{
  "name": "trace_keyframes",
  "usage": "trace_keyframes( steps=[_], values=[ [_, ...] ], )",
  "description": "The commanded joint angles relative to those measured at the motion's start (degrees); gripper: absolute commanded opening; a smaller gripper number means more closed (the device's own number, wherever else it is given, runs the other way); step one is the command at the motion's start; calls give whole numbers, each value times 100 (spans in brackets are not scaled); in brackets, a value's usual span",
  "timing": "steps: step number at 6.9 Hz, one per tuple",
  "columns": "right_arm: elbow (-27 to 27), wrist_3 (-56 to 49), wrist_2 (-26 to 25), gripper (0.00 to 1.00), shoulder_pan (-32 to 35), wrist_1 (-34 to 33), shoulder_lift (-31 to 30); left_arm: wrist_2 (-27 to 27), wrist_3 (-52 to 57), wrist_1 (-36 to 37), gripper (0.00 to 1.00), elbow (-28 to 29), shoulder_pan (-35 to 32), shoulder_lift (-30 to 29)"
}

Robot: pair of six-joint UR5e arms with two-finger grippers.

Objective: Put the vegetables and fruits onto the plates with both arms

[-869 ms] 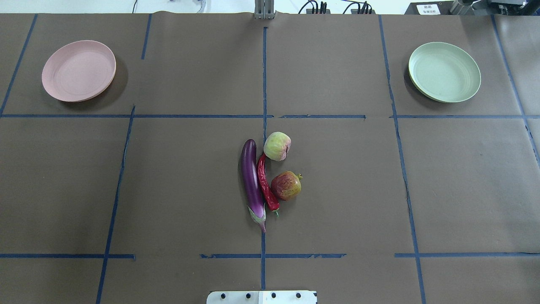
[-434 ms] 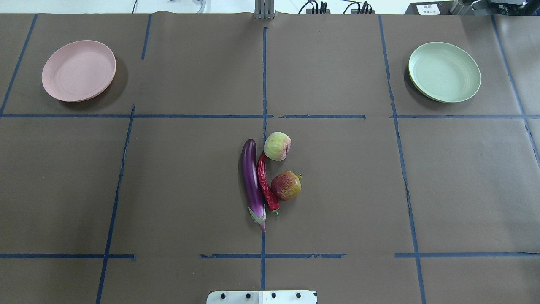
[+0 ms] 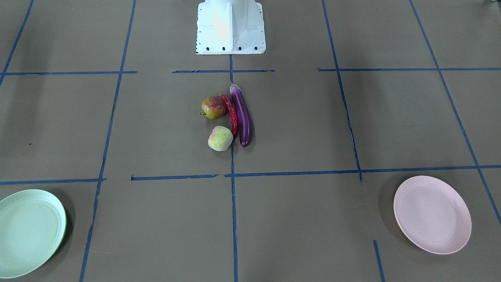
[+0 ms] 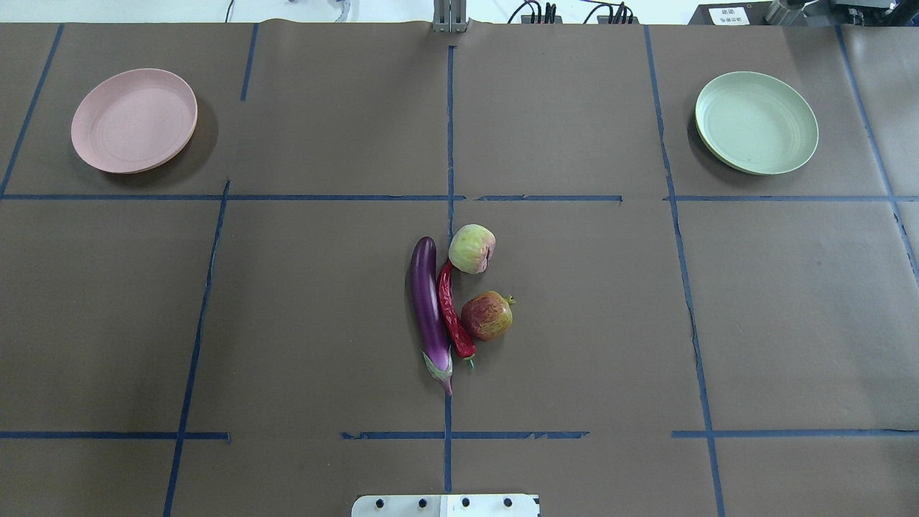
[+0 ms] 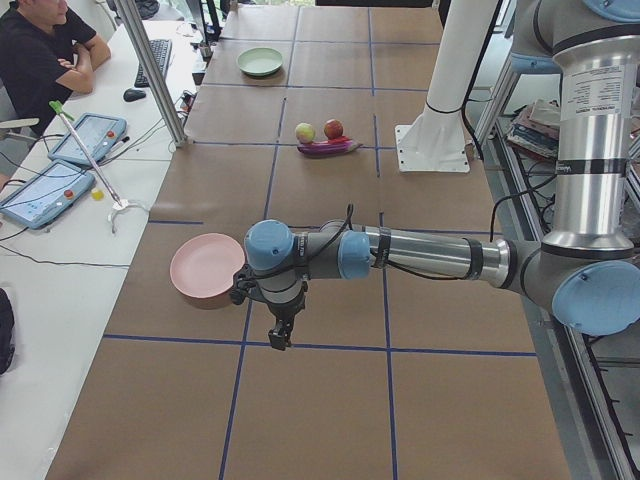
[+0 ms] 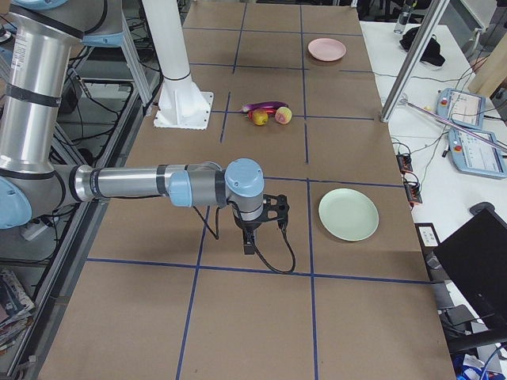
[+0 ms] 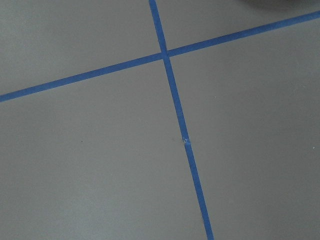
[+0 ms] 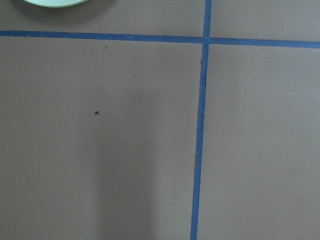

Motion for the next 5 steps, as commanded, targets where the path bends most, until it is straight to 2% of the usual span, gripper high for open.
trace_keyframes(
  steps=[1,2,3,4,5],
  values=[
    [0,31,-23,100,-22,6,-2,0,3,0,100,-11,-2,19],
    [44,22,-215,100,-283,145,33,-8,-6,0,100,-11,-2,19],
    [44,135,-156,100,-399,199,42,-8,-6,0,100,-11,-2,19],
    [44,711,254,100,-400,269,50,-8,-6,0,100,-11,-2,19],
    [44,795,388,100,-426,305,68,-8,-6,0,100,-11,-2,19]
  ],
)
